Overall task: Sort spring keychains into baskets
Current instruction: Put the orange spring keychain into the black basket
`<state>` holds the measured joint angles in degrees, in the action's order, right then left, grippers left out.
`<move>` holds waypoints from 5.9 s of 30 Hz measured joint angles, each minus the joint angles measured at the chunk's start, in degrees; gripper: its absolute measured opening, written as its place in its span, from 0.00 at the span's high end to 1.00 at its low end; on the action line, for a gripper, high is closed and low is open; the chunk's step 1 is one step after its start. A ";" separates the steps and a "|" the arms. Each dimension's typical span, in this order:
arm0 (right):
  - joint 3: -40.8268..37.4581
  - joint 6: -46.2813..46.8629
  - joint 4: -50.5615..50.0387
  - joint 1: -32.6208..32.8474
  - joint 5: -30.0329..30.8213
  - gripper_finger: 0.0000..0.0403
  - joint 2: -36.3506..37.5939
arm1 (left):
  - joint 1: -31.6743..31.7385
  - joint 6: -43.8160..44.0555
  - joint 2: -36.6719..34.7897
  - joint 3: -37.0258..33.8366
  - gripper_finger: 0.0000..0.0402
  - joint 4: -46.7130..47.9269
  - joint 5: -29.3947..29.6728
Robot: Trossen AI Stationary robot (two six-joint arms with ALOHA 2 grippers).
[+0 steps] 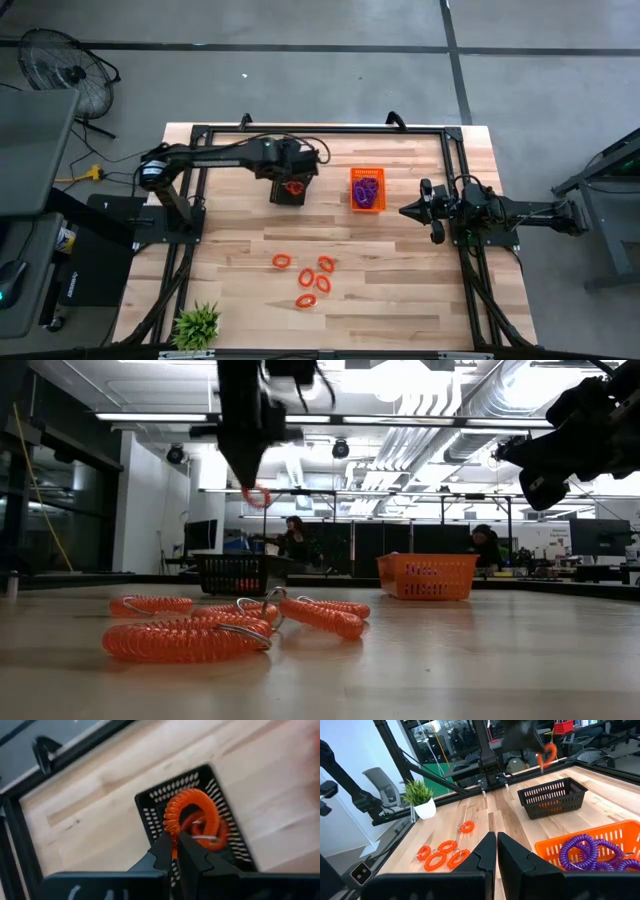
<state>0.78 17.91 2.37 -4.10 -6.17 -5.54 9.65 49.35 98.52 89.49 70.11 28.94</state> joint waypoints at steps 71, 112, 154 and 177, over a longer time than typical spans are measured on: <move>0.00 0.00 0.02 0.02 -0.02 0.97 -0.09 | -1.10 -5.10 9.42 -0.12 0.71 3.87 -28.90; 0.00 -0.01 0.01 0.02 -0.02 0.97 -0.09 | -27.63 14.51 9.29 -14.99 0.71 -14.18 -32.70; 0.00 0.00 0.00 0.00 -0.02 0.97 -0.07 | -21.62 -12.31 9.34 -16.10 0.71 -16.84 -35.59; 0.00 -0.01 0.04 0.02 -0.02 0.97 -0.09 | -21.71 -25.30 16.33 -15.86 0.71 -16.25 -34.88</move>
<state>0.78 17.90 2.42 -4.08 -6.20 -5.63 -12.05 24.05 114.85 73.63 53.86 -5.94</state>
